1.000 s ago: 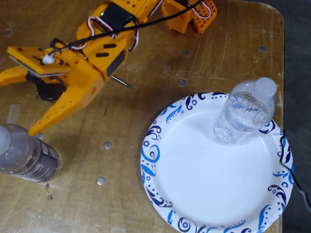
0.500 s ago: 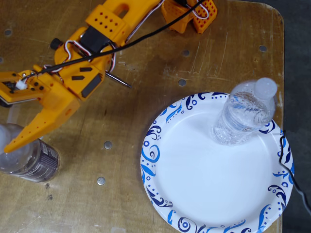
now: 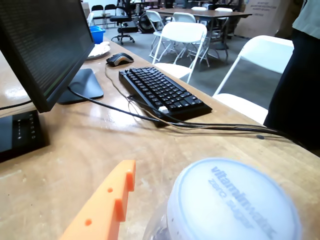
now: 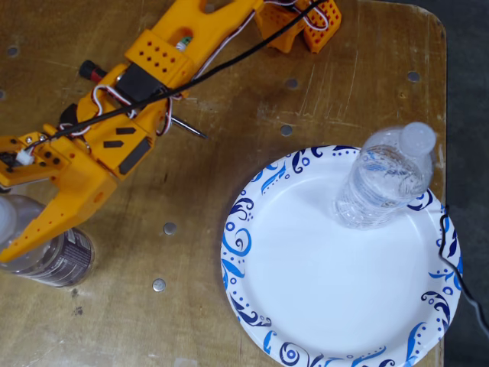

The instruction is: Move the bottles to the plate

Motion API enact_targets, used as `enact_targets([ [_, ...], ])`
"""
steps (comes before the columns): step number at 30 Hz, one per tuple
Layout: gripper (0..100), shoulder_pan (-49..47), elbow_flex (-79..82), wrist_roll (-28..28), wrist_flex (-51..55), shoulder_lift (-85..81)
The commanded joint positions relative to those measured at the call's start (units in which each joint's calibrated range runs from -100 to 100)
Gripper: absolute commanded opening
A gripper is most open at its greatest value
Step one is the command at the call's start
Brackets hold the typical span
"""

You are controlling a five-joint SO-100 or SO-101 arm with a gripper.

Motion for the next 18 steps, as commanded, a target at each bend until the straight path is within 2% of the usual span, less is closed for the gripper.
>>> enact_targets([
  [1,42,0.24,-5.07,-0.10,-0.80,0.81],
  [10,41,0.14,-6.61,-0.25,-0.80,2.50],
  [18,20,1.32,-6.52,-0.25,-0.80,2.41],
])
